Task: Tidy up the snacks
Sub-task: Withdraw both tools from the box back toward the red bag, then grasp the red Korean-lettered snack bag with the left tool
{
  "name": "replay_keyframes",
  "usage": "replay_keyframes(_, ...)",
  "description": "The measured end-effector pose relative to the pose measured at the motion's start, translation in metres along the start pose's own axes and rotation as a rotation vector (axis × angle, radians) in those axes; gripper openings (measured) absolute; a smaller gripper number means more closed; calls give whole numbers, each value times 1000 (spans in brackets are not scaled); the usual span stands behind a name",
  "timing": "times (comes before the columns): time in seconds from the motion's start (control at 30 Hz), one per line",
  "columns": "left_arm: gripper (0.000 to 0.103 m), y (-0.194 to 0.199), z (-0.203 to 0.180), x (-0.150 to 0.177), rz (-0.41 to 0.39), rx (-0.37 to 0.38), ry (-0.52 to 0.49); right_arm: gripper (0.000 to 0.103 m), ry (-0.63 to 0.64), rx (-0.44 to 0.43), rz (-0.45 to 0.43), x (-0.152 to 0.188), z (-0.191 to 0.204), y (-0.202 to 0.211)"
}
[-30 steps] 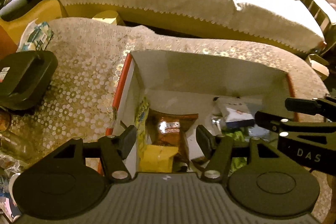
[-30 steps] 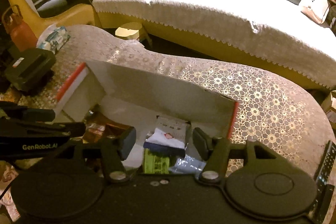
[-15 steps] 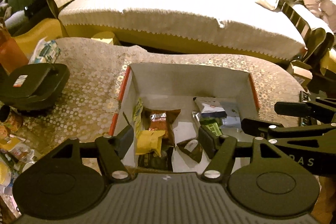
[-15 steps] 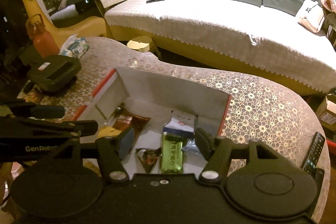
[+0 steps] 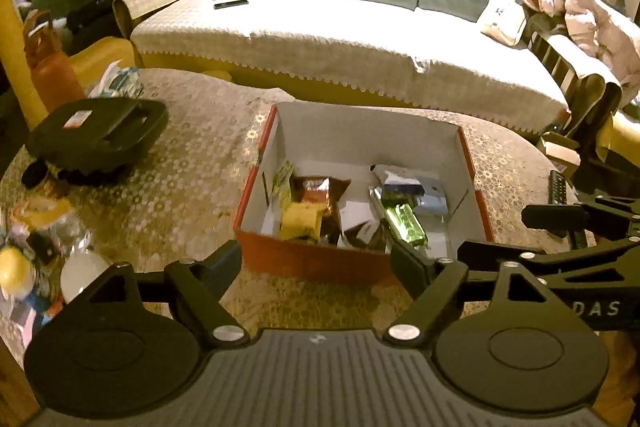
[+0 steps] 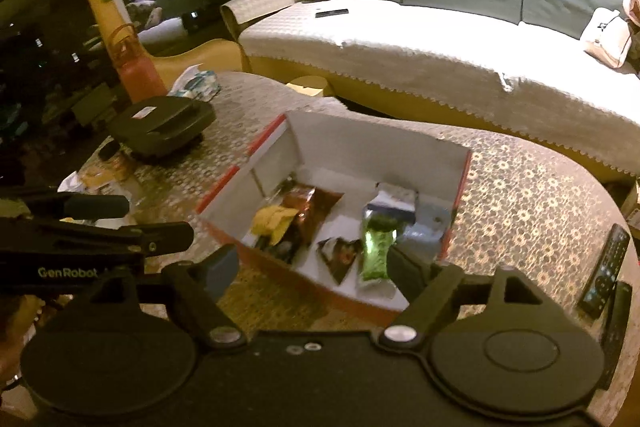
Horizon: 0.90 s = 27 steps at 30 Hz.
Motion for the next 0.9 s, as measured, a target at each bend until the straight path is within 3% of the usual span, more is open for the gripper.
replay_keyframes(0.43,85,16,11,79,-17,22,-22,103,87,-36,15,66,10,7)
replay_keyframes(0.77,85,-28,13,115,156,54,-193,103,110,-27,93,96,-2,-20)
replay_keyframes(0.9,85,-56,21,127,235,56,-191,103,115,-31,126,105,-5,-32)
Point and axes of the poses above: each gripper's, at about its wrist camera, not at the fingertips, and y roughly against the way its jaws point, z to its left, x to its underside, the point moved 2 cm from there along -y, roughly the way its jaws point, and after that the axes turned 11 degrees about -y, right-handed, at the moved point
